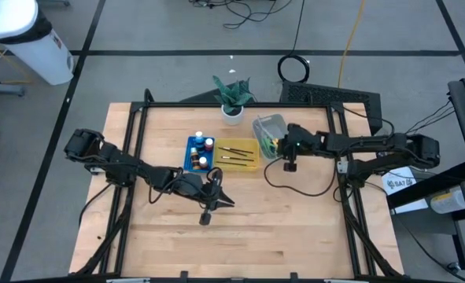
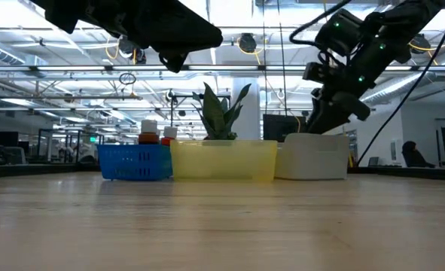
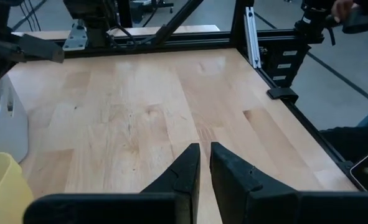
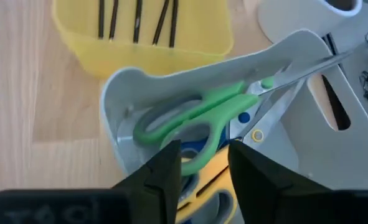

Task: Pick & Place Paint Supplies
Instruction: Return to home position

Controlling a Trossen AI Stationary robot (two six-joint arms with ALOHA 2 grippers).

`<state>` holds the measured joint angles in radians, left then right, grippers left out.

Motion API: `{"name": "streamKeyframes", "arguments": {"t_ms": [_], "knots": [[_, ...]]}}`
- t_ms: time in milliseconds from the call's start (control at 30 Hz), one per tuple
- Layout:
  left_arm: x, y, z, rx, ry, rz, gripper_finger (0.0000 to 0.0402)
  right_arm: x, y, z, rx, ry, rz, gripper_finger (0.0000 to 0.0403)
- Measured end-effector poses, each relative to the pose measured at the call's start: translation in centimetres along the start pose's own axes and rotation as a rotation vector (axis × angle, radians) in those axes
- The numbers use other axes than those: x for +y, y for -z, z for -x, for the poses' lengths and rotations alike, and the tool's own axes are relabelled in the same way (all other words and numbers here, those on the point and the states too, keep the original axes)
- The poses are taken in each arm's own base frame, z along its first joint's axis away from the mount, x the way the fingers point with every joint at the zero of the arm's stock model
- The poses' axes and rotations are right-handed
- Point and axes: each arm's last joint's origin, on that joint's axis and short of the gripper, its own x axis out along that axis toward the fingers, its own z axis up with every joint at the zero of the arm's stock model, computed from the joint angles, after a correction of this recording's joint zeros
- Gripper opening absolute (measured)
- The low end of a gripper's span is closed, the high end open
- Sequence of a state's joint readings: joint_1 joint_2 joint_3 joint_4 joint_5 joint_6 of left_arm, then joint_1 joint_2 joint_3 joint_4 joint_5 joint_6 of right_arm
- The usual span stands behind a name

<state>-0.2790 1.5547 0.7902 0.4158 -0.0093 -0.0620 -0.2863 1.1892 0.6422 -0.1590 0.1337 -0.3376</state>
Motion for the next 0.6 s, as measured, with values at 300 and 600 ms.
{"name": "streamKeyframes", "arguments": {"t_ms": [300, 600], "knots": [[0.0, -1.4, 2.5, 0.038, 0.011, 0.044, 0.0047, -0.6, -0.8, 2.7, -0.129, 0.026, -0.226, 0.0138], [0.5, -3.6, 12.7, 0.160, -0.036, -0.050, 0.0047, -0.7, -0.3, 10.4, -0.402, -0.130, -0.518, 0.0134]]}}
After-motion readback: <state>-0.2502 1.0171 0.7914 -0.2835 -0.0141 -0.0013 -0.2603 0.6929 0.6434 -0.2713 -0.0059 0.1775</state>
